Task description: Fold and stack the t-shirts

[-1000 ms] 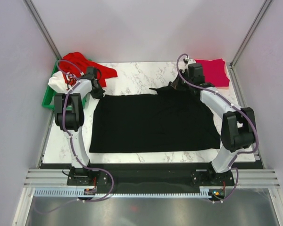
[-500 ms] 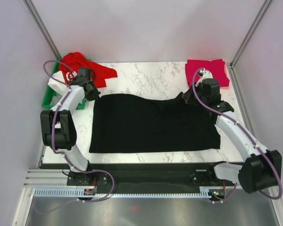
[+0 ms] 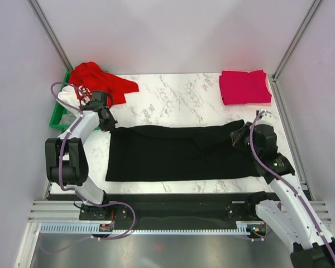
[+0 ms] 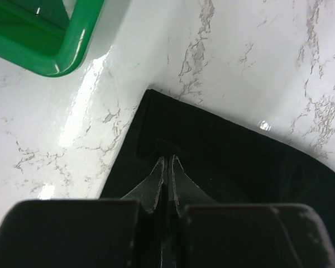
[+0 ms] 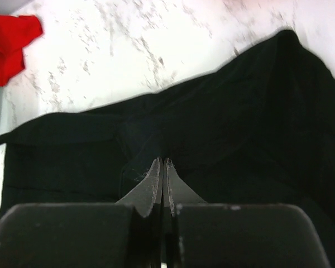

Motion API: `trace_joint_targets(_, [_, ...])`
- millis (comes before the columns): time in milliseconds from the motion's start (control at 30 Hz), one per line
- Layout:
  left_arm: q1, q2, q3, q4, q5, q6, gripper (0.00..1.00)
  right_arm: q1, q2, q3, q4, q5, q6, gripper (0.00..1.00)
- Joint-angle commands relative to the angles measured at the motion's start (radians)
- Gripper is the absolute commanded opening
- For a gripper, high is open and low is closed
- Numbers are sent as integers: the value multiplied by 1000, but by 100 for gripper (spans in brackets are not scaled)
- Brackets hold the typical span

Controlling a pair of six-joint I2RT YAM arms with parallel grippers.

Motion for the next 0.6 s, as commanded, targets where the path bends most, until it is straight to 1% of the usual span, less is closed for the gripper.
trace_joint_targets(0, [11, -75, -19, 11, -36, 7, 2, -1, -95, -52, -95, 55, 88, 0])
trace_joint_targets(100, [11, -109, -37, 10, -44, 10, 2, -1, -176, -88, -154, 83, 121, 0])
trace_joint_targets(200, [14, -147, -63, 10, -64, 8, 2, -3, -265, -138, -232, 97, 212, 0])
trace_joint_targets(233, [13, -156, -71, 8, -70, 11, 2, -3, -290, -152, -254, 107, 267, 0])
trace_joint_targets(267, [45, -165, -86, 10, -77, 11, 3, -3, -343, -176, -281, 145, 307, 3])
trace_joint_targets(300, [53, -178, -92, 10, -73, 11, 12, -3, -371, -186, -325, 156, 333, 11])
trace_joint_targets(333, [62, -182, -98, 10, -67, 10, 20, -1, -397, -198, -340, 166, 359, 47])
trace_joint_targets(367, [79, -184, -109, 10, -30, 13, 25, -3, -444, -213, -355, 179, 413, 66])
trace_joint_targets(400, [88, -186, -112, 7, -12, 16, 35, -3, -465, -214, -385, 215, 436, 74])
trace_joint_targets(433, [97, -201, -117, 4, -2, 13, 46, -1, -477, -210, -396, 236, 460, 77])
trace_joint_targets(467, [99, -213, -132, 2, 5, 8, 55, -1, -492, -198, -396, 249, 480, 78])
trace_joint_targets(500, [97, -234, -140, 1, 5, 2, 73, -3, -491, -191, -380, 259, 484, 79])
trace_joint_targets(567, [99, -311, -173, 5, 13, -6, 87, -1, -442, -180, -331, 240, 449, 79])
